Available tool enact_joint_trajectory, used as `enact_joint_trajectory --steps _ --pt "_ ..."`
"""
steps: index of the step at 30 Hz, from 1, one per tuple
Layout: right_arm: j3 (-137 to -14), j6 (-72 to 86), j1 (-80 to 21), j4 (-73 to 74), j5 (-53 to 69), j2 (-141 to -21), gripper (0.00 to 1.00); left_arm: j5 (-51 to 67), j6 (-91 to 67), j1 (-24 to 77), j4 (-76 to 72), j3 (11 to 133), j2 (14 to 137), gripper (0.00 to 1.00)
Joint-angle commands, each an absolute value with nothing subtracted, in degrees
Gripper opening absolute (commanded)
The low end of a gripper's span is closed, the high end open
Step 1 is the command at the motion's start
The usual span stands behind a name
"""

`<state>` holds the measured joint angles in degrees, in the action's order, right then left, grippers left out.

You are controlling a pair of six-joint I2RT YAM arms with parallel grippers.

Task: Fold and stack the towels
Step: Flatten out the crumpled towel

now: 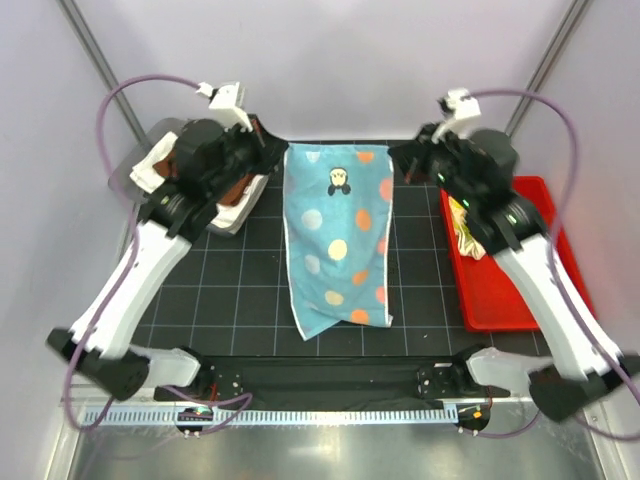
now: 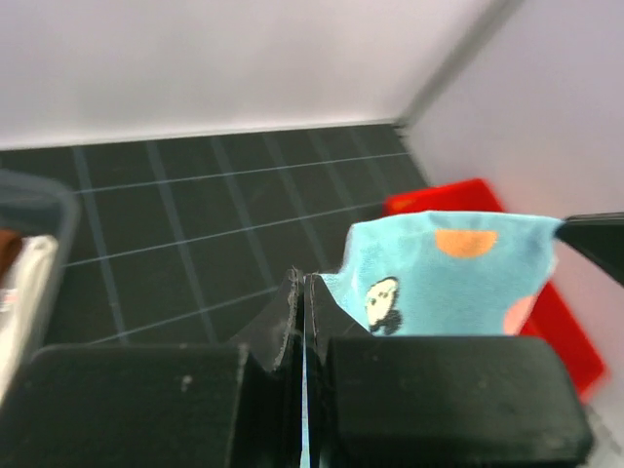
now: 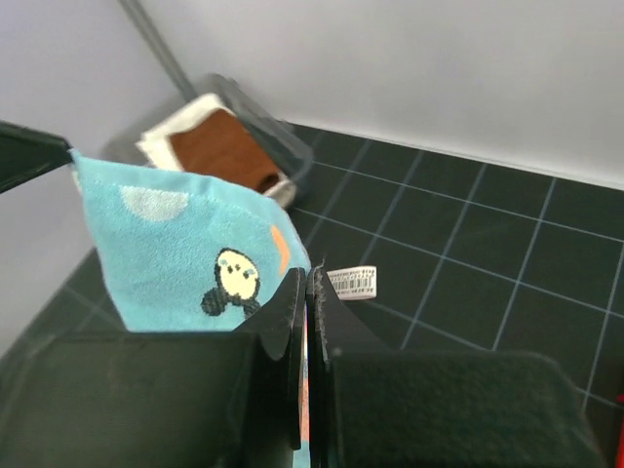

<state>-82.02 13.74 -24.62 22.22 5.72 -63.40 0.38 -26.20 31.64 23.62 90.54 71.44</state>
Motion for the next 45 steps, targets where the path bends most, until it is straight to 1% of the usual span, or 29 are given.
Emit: enact_joint_trajectory --steps 1,2,4,6,8,11,15,17,18,19,20,21,22,24,25,27,29,32,36,38,39,41,42,44,45 --pt "-85.4 9.4 -21.4 16.5 4.9 -74.3 0.01 -1.0 -24.1 25.1 18.7 91.1 81.0 0.0" --pt "-85.4 9.4 -20.1 14.3 5.7 -78.7 0.01 -0.3 -24.3 24.1 13.4 90.7 83.1 0.0" --pt "-85.9 9.1 -17.2 10.2 7.4 -83.1 0.01 1.3 -24.0 21.8 9.9 91.7 89.6 0.0" --pt "-87.7 8.0 -15.7 4.9 9.4 -88.4 0.01 3.9 -22.0 21.4 6.3 94.5 93.0 0.0" --pt "-93.1 7.3 -14.2 5.8 13.7 -93.0 0.01 6.8 -20.4 21.4 4.0 96.4 96.0 0.0" --pt "-95.3 6.3 -14.2 9.0 16.5 -94.0 0.01 9.0 -20.0 21.4 2.3 95.4 95.5 0.0" --pt "-89.0 7.6 -14.2 10.5 19.2 -88.7 0.01 10.0 -19.6 22.4 0.8 89.1 89.3 0.0" --pt "-85.6 8.6 -14.2 10.7 20.6 -82.1 0.01 10.7 -19.6 23.2 0.8 86.0 85.5 0.0" --pt "-82.6 8.9 -14.4 11.2 22.2 -79.7 0.01 10.7 -19.4 24.9 1.0 83.0 81.1 0.0" --pt "-81.5 9.4 -14.6 13.5 23.0 -74.7 0.01 10.5 -19.2 25.8 1.6 81.1 78.8 0.0" --pt "-80.5 9.7 -14.8 14.7 23.9 -72.3 0.01 10.5 -19.2 27.1 2.0 79.6 76.6 0.0" --pt "-78.3 10.0 -15.0 15.7 27.2 -69.8 0.01 10.5 -18.4 29.6 2.4 76.8 71.5 0.0" --pt "-77.2 11.1 -15.1 16.8 28.9 -64.3 0.01 9.6 -18.1 31.4 4.3 76.1 69.4 0.0" --pt "-74.4 13.3 -15.4 17.7 32.5 -59.0 0.01 9.1 -18.2 36.1 6.4 75.0 62.9 0.0" --pt "-73.5 15.4 -15.4 17.8 33.4 -54.2 0.01 8.3 -19.1 37.7 8.1 74.4 60.6 0.0" --pt "-71.3 18.8 -15.5 16.2 34.2 -49.0 0.01 7.1 -20.4 42.5 9.0 73.8 54.9 0.0" --pt "-70.0 24.2 -15.5 14.1 33.9 -43.1 0.01 4.8 -22.3 45.1 9.0 73.6 52.2 0.0" --pt "-70.7 30.7 -15.5 9.5 33.4 -39.3 0.01 3.3 -23.6 47.4 9.7 75.8 50.6 0.0" --pt "-74.1 34.8 -15.5 4.1 33.5 -40.9 0.01 1.6 -22.9 47.5 12.6 80.8 52.5 0.0" --pt "-76.7 33.8 -15.4 5.0 30.1 -42.6 0.01 -1.2 -20.4 47.5 14.0 84.3 55.1 0.0" --pt "-77.5 31.7 -15.4 6.5 29.0 -44.4 0.01 -4.7 -19.3 47.5 15.6 85.5 56.5 0.0" --pt "-80.2 28.3 -15.5 9.6 23.8 -47.2 0.01 -7.9 -14.9 47.5 17.2 88.3 60.6 0.0" --pt "-80.8 24.9 -15.5 11.9 22.2 -50.4 0.01 -12.1 -13.5 47.5 18.3 89.1 62.0 0.0" --pt "-81.0 22.5 -15.5 12.9 19.6 -53.2 0.01 -13.4 -11.8 46.3 18.5 89.6 66.3 0.0" --pt "-80.7 21.3 -15.5 12.5 19.1 -54.7 0.01 -12.9 -11.5 44.2 18.2 89.6 67.6 0.0"
